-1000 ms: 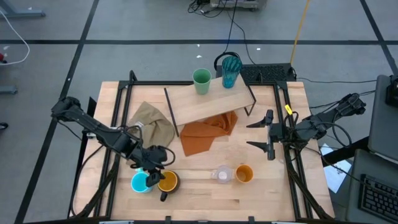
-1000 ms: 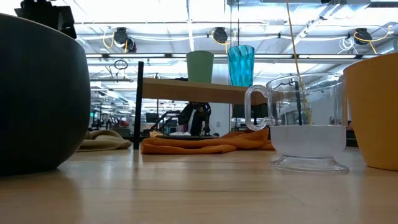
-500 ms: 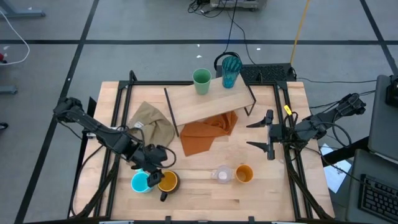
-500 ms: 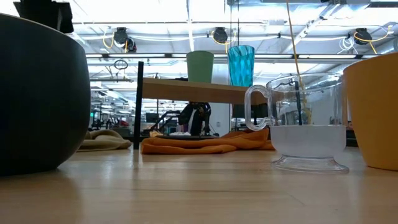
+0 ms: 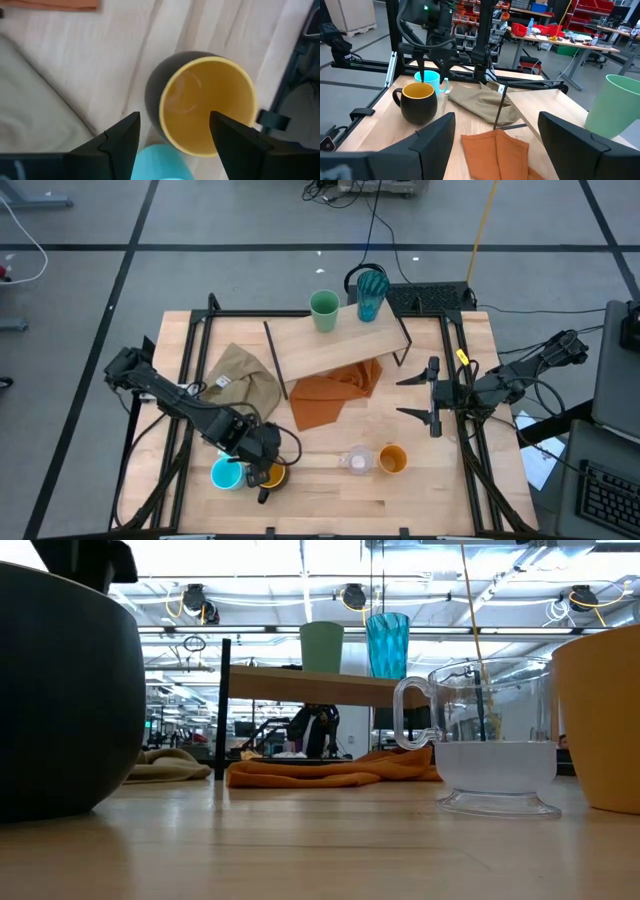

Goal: Stack small to large cups/mugs on shelf
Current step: Put the black mug on the shelf

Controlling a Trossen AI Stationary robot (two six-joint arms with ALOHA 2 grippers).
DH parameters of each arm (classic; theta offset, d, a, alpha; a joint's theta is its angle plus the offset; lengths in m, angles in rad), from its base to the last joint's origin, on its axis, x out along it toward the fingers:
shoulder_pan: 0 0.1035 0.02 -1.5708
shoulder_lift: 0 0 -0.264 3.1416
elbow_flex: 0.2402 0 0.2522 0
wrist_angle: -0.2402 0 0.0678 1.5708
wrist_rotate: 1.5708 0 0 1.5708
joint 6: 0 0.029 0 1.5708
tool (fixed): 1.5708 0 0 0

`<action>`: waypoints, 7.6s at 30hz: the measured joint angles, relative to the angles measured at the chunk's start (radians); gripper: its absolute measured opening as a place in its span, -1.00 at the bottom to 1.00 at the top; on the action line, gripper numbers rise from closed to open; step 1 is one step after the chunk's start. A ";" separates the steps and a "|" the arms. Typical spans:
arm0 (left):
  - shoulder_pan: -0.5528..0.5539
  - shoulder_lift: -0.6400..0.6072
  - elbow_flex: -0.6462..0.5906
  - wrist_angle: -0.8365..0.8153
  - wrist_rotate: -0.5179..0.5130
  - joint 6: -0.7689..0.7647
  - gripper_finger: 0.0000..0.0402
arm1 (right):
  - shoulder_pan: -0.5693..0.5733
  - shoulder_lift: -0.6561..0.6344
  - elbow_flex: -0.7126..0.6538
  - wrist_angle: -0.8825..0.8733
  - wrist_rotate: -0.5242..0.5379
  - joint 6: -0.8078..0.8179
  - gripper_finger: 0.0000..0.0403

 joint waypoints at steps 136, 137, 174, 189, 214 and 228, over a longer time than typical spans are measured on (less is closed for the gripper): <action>0.266 0.093 0.443 -0.545 0.042 0.557 -0.94 | 0.000 0.000 -0.001 -0.026 0.000 -0.026 0.36; 0.269 0.093 0.443 -0.546 0.042 0.564 -0.94 | 0.000 0.000 -0.001 -0.026 0.000 -0.026 0.36; 0.686 0.077 0.832 -0.553 -0.066 0.986 -0.94 | 0.000 0.000 -0.001 -0.055 0.000 0.001 0.36; 0.964 0.200 0.950 -0.550 -0.090 1.200 -0.94 | 0.000 0.000 -0.001 -0.081 0.000 0.001 0.36; 1.139 0.310 1.028 -0.551 -0.104 1.068 -0.94 | 0.000 0.000 -0.001 -0.124 0.000 0.001 0.36; 1.136 0.319 1.028 -0.551 -0.043 1.010 -0.94 | 0.000 0.000 0.000 -0.152 0.000 0.001 0.36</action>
